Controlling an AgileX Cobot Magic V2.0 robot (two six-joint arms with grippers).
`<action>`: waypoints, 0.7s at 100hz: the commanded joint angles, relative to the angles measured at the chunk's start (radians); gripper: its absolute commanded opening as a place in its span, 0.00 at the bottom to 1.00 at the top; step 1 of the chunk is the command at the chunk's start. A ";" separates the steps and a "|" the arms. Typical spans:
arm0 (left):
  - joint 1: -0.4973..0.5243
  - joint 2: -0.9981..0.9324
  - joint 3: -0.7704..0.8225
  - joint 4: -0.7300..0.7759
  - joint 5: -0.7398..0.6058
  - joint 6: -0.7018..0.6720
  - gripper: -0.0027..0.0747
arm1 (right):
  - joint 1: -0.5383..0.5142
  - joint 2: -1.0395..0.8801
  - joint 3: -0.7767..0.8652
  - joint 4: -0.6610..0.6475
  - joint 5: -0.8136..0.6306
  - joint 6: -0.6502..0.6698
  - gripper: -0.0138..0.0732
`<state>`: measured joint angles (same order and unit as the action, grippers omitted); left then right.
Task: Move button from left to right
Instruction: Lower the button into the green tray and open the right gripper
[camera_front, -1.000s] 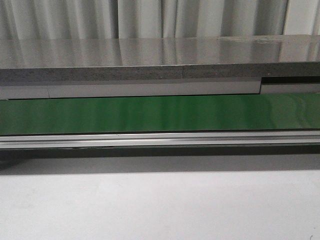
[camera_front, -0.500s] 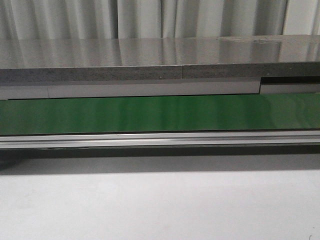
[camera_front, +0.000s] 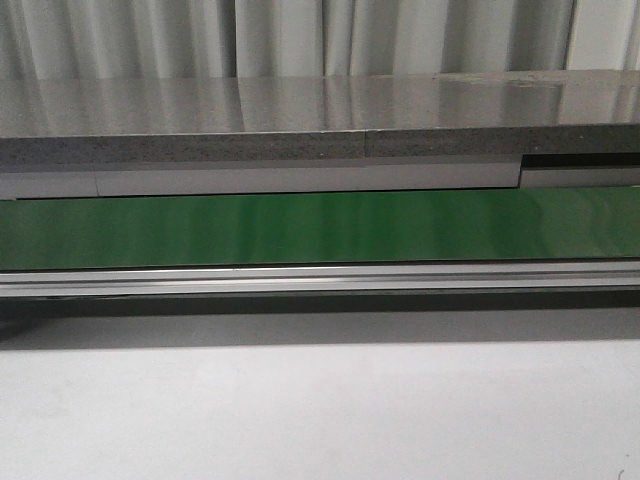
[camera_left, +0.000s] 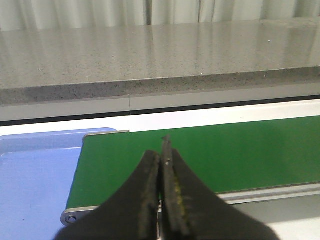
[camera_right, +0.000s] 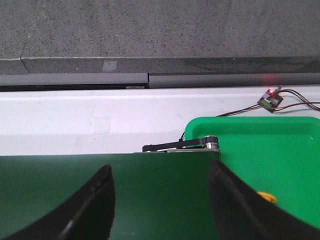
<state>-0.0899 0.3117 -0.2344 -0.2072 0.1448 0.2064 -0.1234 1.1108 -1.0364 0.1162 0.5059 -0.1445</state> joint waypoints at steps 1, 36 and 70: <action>-0.004 0.007 -0.030 -0.012 -0.080 -0.001 0.01 | -0.001 -0.128 0.082 0.013 -0.129 -0.002 0.65; -0.004 0.007 -0.030 -0.012 -0.080 -0.001 0.01 | -0.001 -0.553 0.381 0.013 -0.113 -0.008 0.35; -0.004 0.007 -0.030 -0.012 -0.080 -0.001 0.01 | -0.001 -0.706 0.433 0.013 -0.012 -0.008 0.08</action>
<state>-0.0899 0.3117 -0.2344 -0.2072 0.1448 0.2064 -0.1234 0.4067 -0.5827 0.1203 0.5566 -0.1445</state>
